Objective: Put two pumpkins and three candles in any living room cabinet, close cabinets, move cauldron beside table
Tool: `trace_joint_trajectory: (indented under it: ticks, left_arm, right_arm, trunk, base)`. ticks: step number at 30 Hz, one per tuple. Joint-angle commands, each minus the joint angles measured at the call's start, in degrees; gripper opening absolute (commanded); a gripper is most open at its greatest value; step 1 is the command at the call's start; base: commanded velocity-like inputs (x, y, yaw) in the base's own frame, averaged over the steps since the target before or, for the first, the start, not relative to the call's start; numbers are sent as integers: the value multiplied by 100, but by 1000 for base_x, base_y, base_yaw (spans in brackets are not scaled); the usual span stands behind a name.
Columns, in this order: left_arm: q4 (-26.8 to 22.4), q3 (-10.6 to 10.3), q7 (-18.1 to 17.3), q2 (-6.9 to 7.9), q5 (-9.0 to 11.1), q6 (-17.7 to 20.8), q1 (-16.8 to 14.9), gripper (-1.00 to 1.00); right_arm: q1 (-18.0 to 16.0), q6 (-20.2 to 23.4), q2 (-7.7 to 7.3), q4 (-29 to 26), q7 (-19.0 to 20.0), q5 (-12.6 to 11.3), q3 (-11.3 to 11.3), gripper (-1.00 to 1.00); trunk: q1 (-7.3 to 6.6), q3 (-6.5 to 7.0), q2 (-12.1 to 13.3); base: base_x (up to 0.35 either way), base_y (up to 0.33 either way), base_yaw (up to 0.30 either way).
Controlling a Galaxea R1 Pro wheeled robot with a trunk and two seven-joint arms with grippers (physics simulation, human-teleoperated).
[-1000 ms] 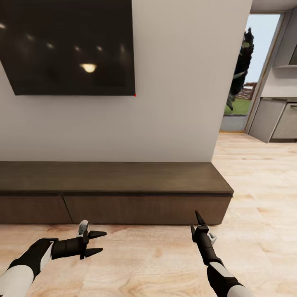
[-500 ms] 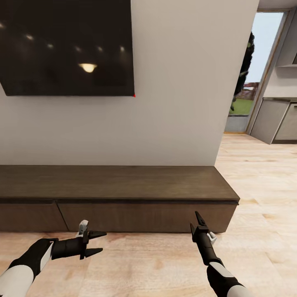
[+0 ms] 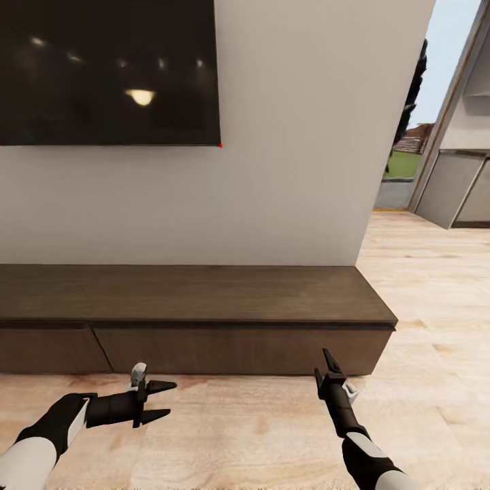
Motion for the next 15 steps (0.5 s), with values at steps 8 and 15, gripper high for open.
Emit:
trace_joint_trajectory:
  ticks: [8,15]
  left_arm:
    - [0,1,1,2,1,1,3,100]
    - [0,1,1,4,1,-1,2,100]
  right_arm:
    - [0,23,-4,7,-188,-19,-11,100]
    - [0,8,2,-1,-314,-33,-9,100]
  trunk:
    - [20,-178,-11]
    - [38,-333,-21]
  base:
    - [0,0,0]
    - [0,0,0]
